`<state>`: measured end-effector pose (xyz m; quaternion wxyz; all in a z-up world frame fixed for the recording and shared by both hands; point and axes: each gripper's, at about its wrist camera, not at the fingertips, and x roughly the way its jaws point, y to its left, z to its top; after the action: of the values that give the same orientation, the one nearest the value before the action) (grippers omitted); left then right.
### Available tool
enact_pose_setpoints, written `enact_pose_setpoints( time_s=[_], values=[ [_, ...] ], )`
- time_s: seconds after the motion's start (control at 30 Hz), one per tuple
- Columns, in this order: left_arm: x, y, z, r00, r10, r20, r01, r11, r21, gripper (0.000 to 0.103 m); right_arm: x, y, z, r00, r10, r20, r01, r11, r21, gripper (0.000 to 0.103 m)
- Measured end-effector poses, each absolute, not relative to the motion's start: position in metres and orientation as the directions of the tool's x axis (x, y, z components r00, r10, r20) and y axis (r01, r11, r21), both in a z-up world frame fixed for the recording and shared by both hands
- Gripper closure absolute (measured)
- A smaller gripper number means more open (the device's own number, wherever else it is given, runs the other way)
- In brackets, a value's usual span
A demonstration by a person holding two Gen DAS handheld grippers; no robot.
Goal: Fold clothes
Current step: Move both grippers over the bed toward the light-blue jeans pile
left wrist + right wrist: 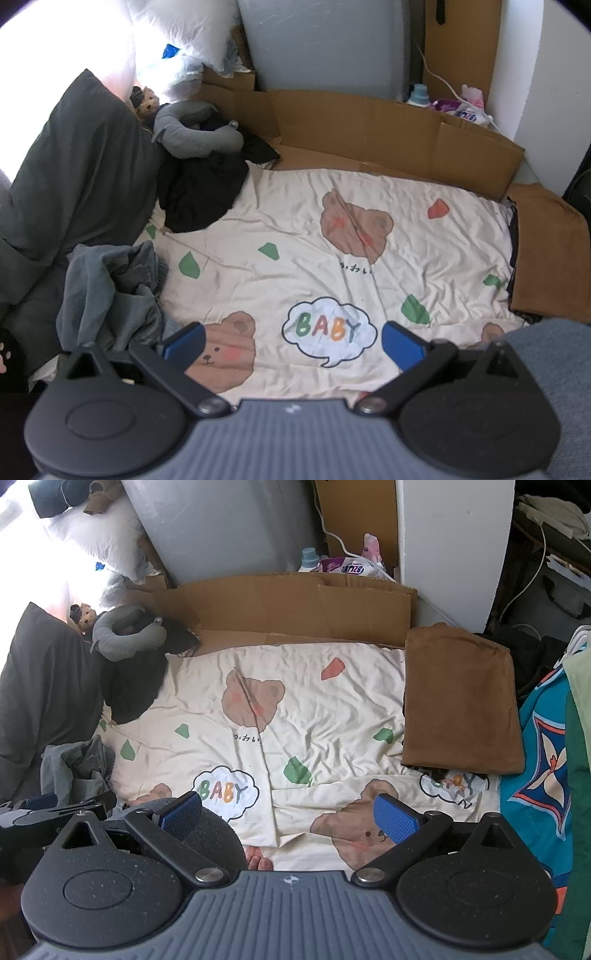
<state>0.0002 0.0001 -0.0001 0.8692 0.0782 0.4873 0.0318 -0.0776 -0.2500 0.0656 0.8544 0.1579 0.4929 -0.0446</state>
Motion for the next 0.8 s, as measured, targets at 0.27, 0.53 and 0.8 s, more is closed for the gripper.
enact_pose_setpoints(
  time_s=[0.27, 0.53, 0.8],
  values=[
    [0.008, 0.002, -0.001, 0.508, 0.129, -0.852, 0.018, 0.987, 0.160, 0.001, -0.079, -0.252, 0.065, 0.513, 0.077, -0.855, 0.236, 0.945, 0.227, 0.001],
    [0.004, 0.005, -0.001, 0.512, 0.120, -0.851, 0.018, 0.988, 0.150, 0.001, -0.080, -0.253, 0.065, 0.515, 0.075, -0.854, 0.240, 0.943, 0.228, 0.001],
    [0.008, 0.009, -0.002, 0.505, 0.110, -0.856, 0.021, 0.990, 0.140, 0.001, -0.079, -0.254, 0.065, 0.513, 0.069, -0.855, 0.243, 0.944, 0.222, 0.001]
  ],
)
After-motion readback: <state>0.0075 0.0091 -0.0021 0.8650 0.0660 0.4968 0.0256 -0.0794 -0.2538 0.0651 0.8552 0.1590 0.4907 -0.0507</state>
